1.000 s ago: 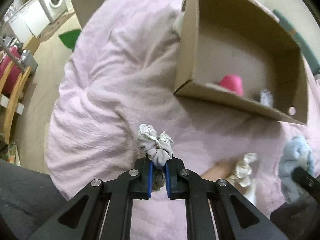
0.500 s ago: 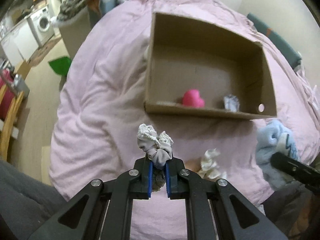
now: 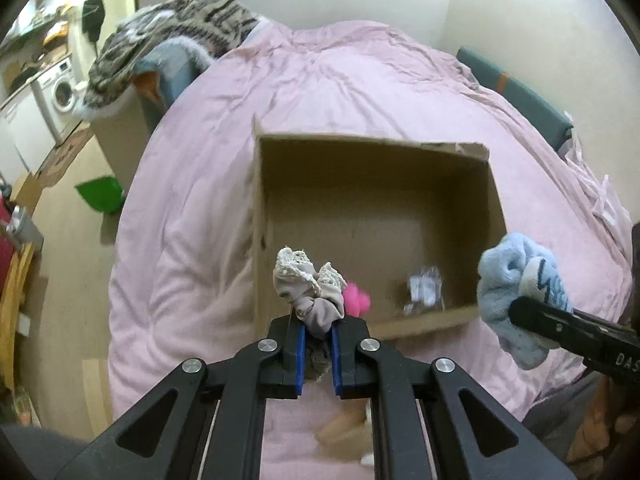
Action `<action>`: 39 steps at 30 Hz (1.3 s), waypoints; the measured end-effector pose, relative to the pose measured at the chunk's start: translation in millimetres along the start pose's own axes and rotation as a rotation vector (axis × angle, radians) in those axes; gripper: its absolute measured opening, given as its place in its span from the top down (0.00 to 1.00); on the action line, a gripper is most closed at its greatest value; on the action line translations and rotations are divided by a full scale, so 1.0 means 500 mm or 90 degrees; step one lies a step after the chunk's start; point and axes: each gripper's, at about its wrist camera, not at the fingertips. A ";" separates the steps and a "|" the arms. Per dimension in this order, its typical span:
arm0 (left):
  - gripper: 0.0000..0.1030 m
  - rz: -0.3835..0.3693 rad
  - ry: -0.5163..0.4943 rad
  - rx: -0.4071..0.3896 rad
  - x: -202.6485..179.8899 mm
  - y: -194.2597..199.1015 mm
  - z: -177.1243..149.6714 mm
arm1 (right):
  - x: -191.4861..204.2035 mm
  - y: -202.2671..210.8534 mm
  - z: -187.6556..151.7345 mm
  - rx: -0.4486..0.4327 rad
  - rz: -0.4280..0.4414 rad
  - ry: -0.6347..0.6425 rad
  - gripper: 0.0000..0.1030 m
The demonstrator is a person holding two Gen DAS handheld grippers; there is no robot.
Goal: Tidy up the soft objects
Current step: 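Place the scrunchie in the box with the left tool while the right tool drops the plush toy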
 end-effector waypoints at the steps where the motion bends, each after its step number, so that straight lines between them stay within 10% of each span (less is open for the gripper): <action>1: 0.91 0.000 -0.004 -0.004 -0.004 -0.001 0.008 | 0.000 -0.001 0.013 -0.004 -0.004 0.005 0.69; 10: 0.91 0.029 -0.030 -0.054 -0.020 -0.068 0.052 | -0.013 -0.052 0.077 -0.015 -0.063 0.040 0.68; 39: 0.90 0.028 -0.012 0.011 -0.017 -0.171 0.019 | -0.060 -0.151 0.046 0.061 -0.125 0.024 0.57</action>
Point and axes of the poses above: each gripper's, at about its wrist camera, not at the fingertips, and y roughly against the way its jaws point, x to its left, z to its top, and after that the axes turned 4 degrees about z, right-handed
